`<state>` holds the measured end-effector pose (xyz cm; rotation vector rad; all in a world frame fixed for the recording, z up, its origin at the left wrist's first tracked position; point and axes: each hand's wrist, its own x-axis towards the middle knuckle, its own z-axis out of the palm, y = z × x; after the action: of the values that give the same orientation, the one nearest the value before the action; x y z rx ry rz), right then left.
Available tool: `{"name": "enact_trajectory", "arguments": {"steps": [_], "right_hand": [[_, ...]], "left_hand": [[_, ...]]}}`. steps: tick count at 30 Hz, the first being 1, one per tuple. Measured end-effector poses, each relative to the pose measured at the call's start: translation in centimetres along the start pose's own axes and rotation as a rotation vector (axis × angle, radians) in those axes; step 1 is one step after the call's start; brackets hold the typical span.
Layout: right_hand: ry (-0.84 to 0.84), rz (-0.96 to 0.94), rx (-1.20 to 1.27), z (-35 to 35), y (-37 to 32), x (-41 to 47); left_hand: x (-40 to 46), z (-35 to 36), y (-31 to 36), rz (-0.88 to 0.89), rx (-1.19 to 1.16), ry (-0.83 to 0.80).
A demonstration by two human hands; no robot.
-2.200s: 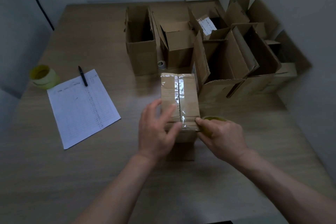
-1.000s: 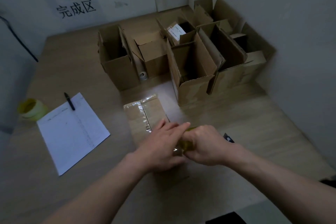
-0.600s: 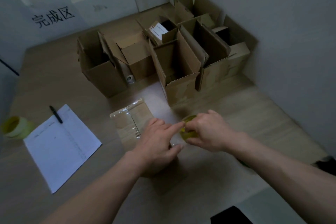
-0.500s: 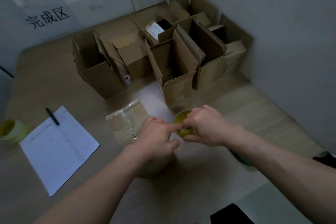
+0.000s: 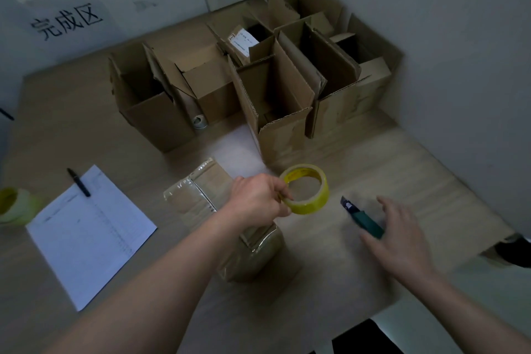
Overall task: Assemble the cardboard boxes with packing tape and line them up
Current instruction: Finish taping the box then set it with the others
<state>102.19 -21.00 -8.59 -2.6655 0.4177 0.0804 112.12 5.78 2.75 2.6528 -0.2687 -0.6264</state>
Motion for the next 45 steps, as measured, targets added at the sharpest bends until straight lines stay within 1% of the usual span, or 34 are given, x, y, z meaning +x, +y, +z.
{"name": "enact_trajectory", "arguments": {"steps": [2,3,5,7,8,10,12,14,16,22,29,35,37,42,45], "right_hand": [[-0.123,0.016,-0.172,1.3,1.5,-1.1],[-0.155,0.021,-0.159,1.6,1.5,-1.1],[-0.172,0.074,0.008,1.5,0.8,-0.9],[-0.117,0.089,0.235,1.0,0.1,-2.0],[-0.073,0.055,0.331,0.5,-0.3,-3.0],[-0.003,-0.12,0.442,-0.5,-1.5,-5.3],[0.01,-0.297,0.446,-1.1,-2.9,-6.8],[0.004,-0.408,0.421,-1.4,-4.3,-6.9],[-0.008,-0.465,0.402,-1.5,-5.5,-6.5],[-0.053,-0.47,0.365,-1.2,-6.9,-5.8],[-0.053,-0.504,0.174,-2.4,-7.6,-5.4],[-0.145,-0.44,0.132,-4.1,-8.5,-5.4],[-0.175,-0.413,0.083,-5.2,-9.3,-5.6],[-0.216,-0.39,-0.232,-8.4,-13.3,-5.7],[-0.281,-0.377,-0.393,-8.3,-14.8,-4.8]], "left_hand": [[0.0,0.1,0.1,-0.013,-0.018,0.001],[0.0,0.1,0.1,-0.016,-0.017,0.003],[-0.1,0.1,0.2,-0.016,-0.005,0.005],[-0.1,0.1,0.3,-0.018,-0.016,-0.003],[-0.1,0.1,0.2,-0.018,-0.031,-0.005],[-0.2,0.0,0.1,-0.016,-0.051,-0.006],[-0.2,0.0,0.1,-0.012,-0.051,-0.007],[-0.2,0.0,0.2,-0.014,-0.064,-0.008],[-0.2,-0.1,0.3,-0.015,-0.08,-0.005],[-0.2,0.0,0.3,-0.017,-0.093,0.011],[-0.3,0.2,0.3,0.003,-0.076,0.033],[-0.5,0.4,0.2,0.016,-0.099,0.059],[-0.5,0.4,0.2,0.008,-0.092,0.077],[-0.4,0.5,0.1,0.01,-0.076,0.081],[-0.4,0.5,0.0,-0.002,-0.098,0.102]]}}
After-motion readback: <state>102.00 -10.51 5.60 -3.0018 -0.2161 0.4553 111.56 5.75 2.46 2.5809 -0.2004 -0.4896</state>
